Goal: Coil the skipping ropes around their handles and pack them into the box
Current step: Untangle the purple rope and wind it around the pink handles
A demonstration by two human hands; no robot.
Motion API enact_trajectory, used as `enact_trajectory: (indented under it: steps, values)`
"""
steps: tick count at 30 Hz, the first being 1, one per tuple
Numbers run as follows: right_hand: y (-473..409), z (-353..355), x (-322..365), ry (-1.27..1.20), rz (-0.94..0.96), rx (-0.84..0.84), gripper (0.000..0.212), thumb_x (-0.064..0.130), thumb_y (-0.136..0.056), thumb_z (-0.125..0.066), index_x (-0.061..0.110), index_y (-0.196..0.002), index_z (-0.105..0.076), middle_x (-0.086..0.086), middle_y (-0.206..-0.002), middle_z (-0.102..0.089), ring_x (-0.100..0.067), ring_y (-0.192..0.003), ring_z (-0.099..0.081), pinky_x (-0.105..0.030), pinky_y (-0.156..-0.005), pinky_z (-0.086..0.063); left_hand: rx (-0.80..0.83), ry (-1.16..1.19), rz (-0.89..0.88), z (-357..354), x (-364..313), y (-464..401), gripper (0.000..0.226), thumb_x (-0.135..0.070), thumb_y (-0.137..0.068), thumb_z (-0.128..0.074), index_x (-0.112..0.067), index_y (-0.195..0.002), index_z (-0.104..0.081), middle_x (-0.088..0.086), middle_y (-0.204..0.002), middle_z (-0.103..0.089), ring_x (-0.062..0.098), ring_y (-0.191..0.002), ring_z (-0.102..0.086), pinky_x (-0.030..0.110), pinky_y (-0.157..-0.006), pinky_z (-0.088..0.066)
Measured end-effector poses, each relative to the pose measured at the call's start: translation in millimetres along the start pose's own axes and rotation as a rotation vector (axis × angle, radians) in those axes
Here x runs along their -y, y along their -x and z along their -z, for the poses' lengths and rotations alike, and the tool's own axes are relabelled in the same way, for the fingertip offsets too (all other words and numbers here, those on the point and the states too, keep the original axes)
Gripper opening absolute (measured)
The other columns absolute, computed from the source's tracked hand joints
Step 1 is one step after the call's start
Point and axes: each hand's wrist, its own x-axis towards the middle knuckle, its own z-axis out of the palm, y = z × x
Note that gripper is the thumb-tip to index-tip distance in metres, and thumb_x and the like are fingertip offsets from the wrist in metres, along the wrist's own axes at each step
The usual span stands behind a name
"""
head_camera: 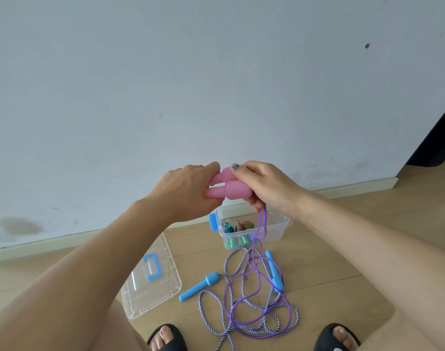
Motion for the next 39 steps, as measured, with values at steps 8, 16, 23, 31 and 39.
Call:
enact_trajectory:
  steps: [8,16,23,31,39]
  values:
    - [-3,0,1,0.080,0.085,-0.117,0.042,0.045,-0.102,-0.042,0.022,-0.069,-0.056,0.001,-0.052,-0.054,-0.010,-0.041,-0.038,-0.022,-0.048,-0.032,-0.046,-0.053,0.035,3,2,2,0.020,-0.048,-0.092,-0.047,-0.031,-0.096,-0.036,-0.007,-0.079,-0.053,0.022,-0.072,-0.055,0.030,-0.056,-0.035]
    - [-6,8,-3,0.082,0.058,-0.150,0.062,0.049,-0.103,-0.040,-0.008,-0.084,-0.056,0.012,-0.045,-0.038,-0.004,-0.038,-0.037,-0.014,-0.042,-0.029,-0.058,-0.139,0.041,9,4,-2,0.012,-0.035,-0.088,-0.048,-0.026,-0.082,-0.042,-0.003,-0.065,-0.050,0.027,-0.062,-0.051,0.030,-0.055,-0.031]
    - [-1,-1,-13,0.120,0.076,-0.334,0.046,0.043,-0.105,-0.030,0.025,-0.066,-0.045,0.004,-0.053,-0.046,-0.014,-0.051,-0.041,-0.031,-0.058,-0.035,0.027,0.079,0.160,6,10,-3,0.020,-0.032,-0.091,-0.049,-0.025,-0.073,-0.043,-0.002,-0.068,-0.054,0.024,-0.062,-0.050,0.030,-0.053,-0.035]
    - [12,-29,-26,1.286,0.214,-0.220,0.029,0.022,-0.088,-0.065,0.014,-0.112,-0.051,0.001,-0.066,-0.057,-0.026,-0.050,-0.058,-0.027,-0.043,-0.025,0.122,0.102,0.456,-10,28,-9,0.015,-0.030,-0.090,-0.044,-0.025,-0.078,-0.051,-0.001,-0.078,-0.058,0.019,-0.064,-0.055,0.028,-0.056,-0.040]
    - [28,-62,-8,1.369,0.349,0.109,0.012,0.005,-0.089,-0.053,0.016,-0.093,-0.057,0.001,-0.083,-0.060,-0.023,-0.073,-0.061,-0.029,-0.054,-0.027,0.252,-0.246,0.285,-28,17,-4,0.016,-0.031,-0.093,-0.042,-0.022,-0.097,-0.055,-0.004,-0.075,-0.049,0.023,-0.071,-0.055,0.031,-0.061,-0.039]
